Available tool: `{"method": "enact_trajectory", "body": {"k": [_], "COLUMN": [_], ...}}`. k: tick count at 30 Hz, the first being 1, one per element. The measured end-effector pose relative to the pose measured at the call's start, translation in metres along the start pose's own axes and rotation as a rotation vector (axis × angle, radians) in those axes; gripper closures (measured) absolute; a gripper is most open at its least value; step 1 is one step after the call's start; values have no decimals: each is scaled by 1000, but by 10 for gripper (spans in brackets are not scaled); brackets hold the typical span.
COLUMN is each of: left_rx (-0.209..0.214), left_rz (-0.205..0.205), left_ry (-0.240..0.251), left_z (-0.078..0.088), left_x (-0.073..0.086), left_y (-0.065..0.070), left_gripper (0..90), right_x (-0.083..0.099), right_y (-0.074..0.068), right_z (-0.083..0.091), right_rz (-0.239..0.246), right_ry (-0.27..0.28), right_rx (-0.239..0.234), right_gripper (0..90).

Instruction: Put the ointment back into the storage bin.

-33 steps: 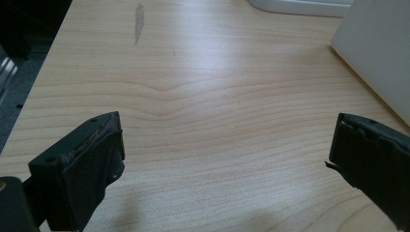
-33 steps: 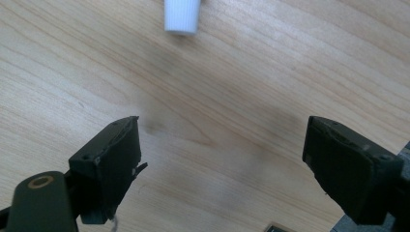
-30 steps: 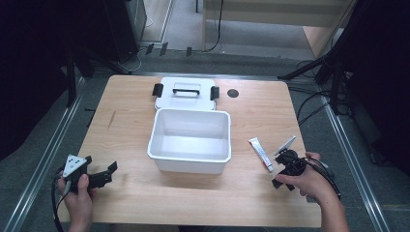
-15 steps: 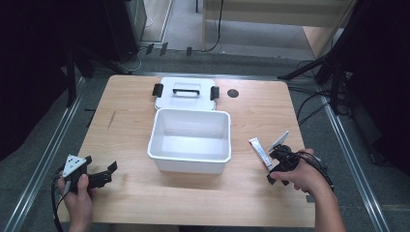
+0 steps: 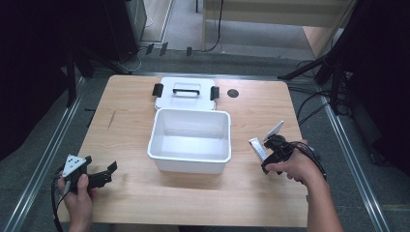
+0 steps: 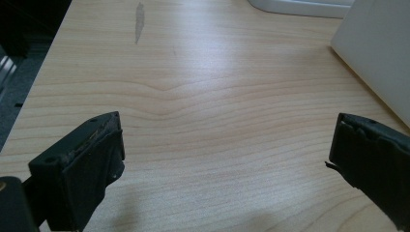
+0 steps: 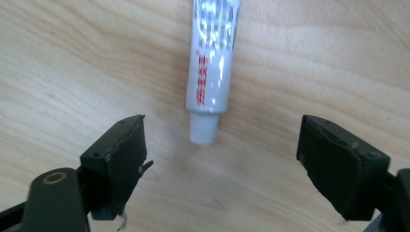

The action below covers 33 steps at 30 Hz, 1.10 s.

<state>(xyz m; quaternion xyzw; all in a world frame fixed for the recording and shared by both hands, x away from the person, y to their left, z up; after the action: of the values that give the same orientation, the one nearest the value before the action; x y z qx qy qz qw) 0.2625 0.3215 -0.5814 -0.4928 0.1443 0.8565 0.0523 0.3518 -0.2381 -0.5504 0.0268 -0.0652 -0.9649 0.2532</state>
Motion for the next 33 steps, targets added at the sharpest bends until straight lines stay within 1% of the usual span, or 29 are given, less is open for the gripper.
{"method": "enact_trajectory", "body": {"k": [3, 4, 5, 6, 7, 8, 11, 12, 13, 15, 16, 17, 18, 19, 20, 21, 22, 25, 27, 28, 29, 32, 33], "left_rx": [-1, -1, 0, 0, 0, 1, 5, 5, 5, 6, 5, 5, 5, 5, 3, 3, 3, 3, 2, 2, 3, 5, 5], "left_rz": [-2, -2, -3, -1, -1, -1, 2, 4, 4, 4, 4, 4, 3, 3, 1, 1, 1, 0, 2, 2, 1, 4, 4], "left_ry": [-1, -1, -2, -1, -1, 0, 1, 2, 2, 2, 1, 1, 0, 0, -1, -1, -1, -1, 0, 0, -2, -2, -2], "left_z": [0, 0, 0, 0, 0, 0, 0, 0, 0, 0, 0, 0, 0, 0, 0, 0, 0, 0, 0, 0, 0, 0, 0], "left_x": [0, 0, 0, 0, 0, 0, 0, 0, 0, 0, 0, 0, 0, 0, 0, 0, 0, 0, 0, 0, 0, 0, 0], "left_y": [0, 0, 0, 0, 0, 0, 0, -1, -1, -1, -1, -1, 0, 0, 0, 0, 0, 0, 0, 0, 0, -1, -1], "left_gripper": [0, 0, 0, 0, 0, 0, 0, 0, 0, 0, 0, 0, 0, 0, 0, 0, 0, 0, 0, 0, 0, 0, 0], "right_x": [-8, -8, -11, -15, -15, -18, -21, -23, -23, -27, -27, -28, -30, -30, -31, -31, -31, -32, -33, -33, -34, -35, -35], "right_y": [0, 0, -1, -2, -2, -4, -5, -6, -6, -5, -5, -4, -4, -4, -6, -6, -7, -9, -10, -10, -11, -14, -14], "right_z": [0, 0, 1, 1, 1, 0, -1, -3, -3, -5, -5, -6, -7, -7, -9, -9, -11, -14, -14, -14, -13, -13, -13], "right_rz": [-15, -15, -17, -19, -19, -14, -18, -25, -25, -32, -32, -26, -42, -42, -48, -48, -38, -30, -30, -30, -22, -15, -15], "right_ry": [13, 13, 19, 24, 24, 23, 17, 12, 12, 11, 11, 12, 11, 11, 9, 9, 6, 6, 11, 11, 14, 10, 10], "right_rx": [-3, -3, -9, -15, -15, -24, -24, -15, -15, -1, -1, 6, -5, -5, -32, -32, -26, -26, -22, -22, -22, -42, -42], "right_gripper": [276, 276, 304, 357, 357, 394, 410, 436, 436, 466, 466, 486, 519, 519, 552, 552, 574, 624, 676, 676, 714, 727, 727]}}
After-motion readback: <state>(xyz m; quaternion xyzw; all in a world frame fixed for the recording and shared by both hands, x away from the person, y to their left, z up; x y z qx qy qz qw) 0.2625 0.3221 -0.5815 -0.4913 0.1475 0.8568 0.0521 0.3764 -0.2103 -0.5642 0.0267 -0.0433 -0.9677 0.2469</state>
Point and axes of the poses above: each handheld gripper's, and its own axes: z roughly backward along the jaws, x roughly out of its underside, y roughly to its right, the point moved 6 cm from there along -z, roughly forward along the jaws, and after that the axes turned 5 degrees about x, right-handed, at the moved point
